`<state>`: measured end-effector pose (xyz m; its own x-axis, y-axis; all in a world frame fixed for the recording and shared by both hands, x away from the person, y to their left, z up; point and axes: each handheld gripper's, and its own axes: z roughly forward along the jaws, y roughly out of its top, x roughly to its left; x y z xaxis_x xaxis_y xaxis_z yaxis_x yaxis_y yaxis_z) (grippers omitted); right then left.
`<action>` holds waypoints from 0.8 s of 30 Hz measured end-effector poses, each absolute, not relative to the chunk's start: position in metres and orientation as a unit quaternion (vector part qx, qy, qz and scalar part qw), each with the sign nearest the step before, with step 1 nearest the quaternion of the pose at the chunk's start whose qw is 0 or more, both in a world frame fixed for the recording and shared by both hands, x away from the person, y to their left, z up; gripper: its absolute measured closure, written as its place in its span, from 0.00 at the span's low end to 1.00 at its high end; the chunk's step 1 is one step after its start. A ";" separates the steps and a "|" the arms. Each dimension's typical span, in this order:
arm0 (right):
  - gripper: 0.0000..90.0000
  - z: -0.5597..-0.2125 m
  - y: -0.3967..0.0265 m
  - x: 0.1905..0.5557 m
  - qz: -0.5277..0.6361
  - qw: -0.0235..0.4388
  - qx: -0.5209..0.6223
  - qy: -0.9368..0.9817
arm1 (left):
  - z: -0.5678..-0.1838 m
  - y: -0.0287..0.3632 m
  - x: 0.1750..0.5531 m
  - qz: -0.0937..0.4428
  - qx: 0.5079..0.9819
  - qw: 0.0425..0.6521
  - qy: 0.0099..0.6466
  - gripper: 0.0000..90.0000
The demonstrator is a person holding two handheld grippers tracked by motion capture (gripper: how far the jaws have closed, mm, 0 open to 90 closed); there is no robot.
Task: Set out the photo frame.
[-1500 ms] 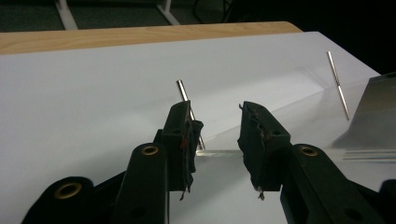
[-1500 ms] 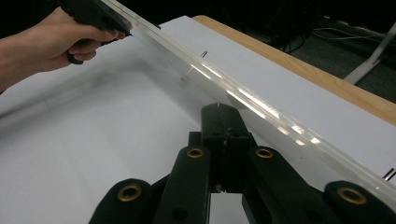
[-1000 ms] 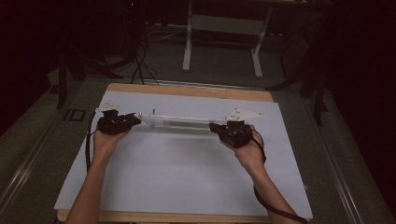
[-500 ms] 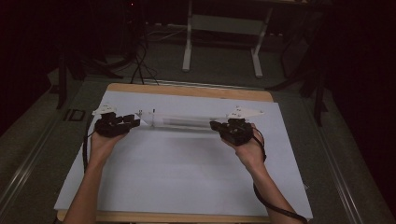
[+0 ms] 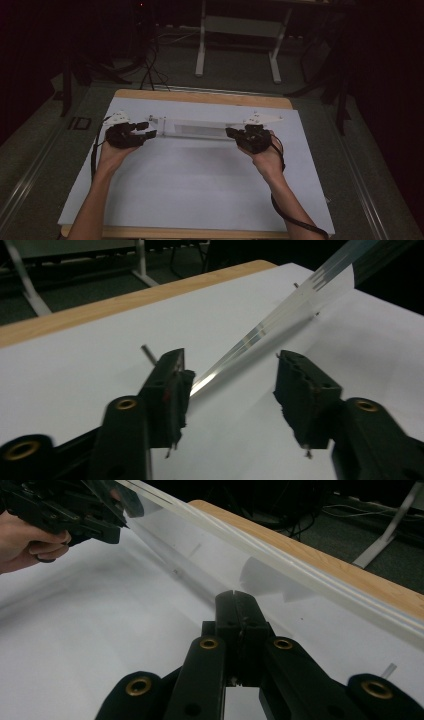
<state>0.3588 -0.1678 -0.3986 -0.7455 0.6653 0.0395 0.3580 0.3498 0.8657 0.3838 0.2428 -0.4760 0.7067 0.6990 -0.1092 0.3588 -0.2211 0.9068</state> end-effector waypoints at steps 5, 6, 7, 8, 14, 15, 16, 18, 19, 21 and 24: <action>1.00 -0.400 -0.170 0.361 0.473 0.162 0.322 0.804 | -0.472 0.227 0.389 0.178 0.772 0.518 0.324 0.48; 1.00 -0.400 -0.171 0.362 0.473 0.162 0.323 0.804 | -0.472 0.225 0.390 0.181 0.769 0.522 0.321 0.48; 1.00 -0.400 -0.171 0.362 0.472 0.162 0.323 0.804 | -0.472 0.223 0.392 0.181 0.767 0.526 0.319 0.49; 1.00 -0.401 -0.172 0.364 0.471 0.162 0.326 0.804 | -0.473 0.222 0.393 0.183 0.767 0.526 0.318 0.50; 1.00 -0.404 -0.178 0.368 0.466 0.164 0.333 0.803 | -0.476 0.216 0.398 0.184 0.769 0.524 0.317 0.54; 1.00 -0.406 -0.181 0.370 0.463 0.170 0.336 0.802 | -0.476 0.217 0.399 0.181 0.766 0.528 0.320 0.55; 1.00 -0.407 -0.182 0.371 0.462 0.171 0.336 0.803 | -0.476 0.217 0.400 0.179 0.766 0.528 0.320 0.55; 1.00 -0.411 -0.187 0.374 0.463 0.169 0.337 0.802 | -0.476 0.218 0.400 0.178 0.767 0.527 0.320 0.56; 0.99 -0.413 -0.189 0.375 0.461 0.170 0.340 0.802 | -0.476 0.217 0.401 0.178 0.766 0.527 0.320 0.56; 0.95 -0.419 -0.193 0.377 0.454 0.174 0.344 0.804 | -0.475 0.217 0.402 0.176 0.766 0.528 0.321 0.56; 0.89 -0.426 -0.196 0.378 0.432 0.198 0.331 0.815 | -0.475 0.218 0.402 0.173 0.767 0.527 0.323 0.56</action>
<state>0.3776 -0.1964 -0.4263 -0.7017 0.7115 -0.0367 0.3690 0.4070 0.8356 0.4024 0.2179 -0.4750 0.7319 0.6774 -0.0744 0.3117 -0.2356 0.9205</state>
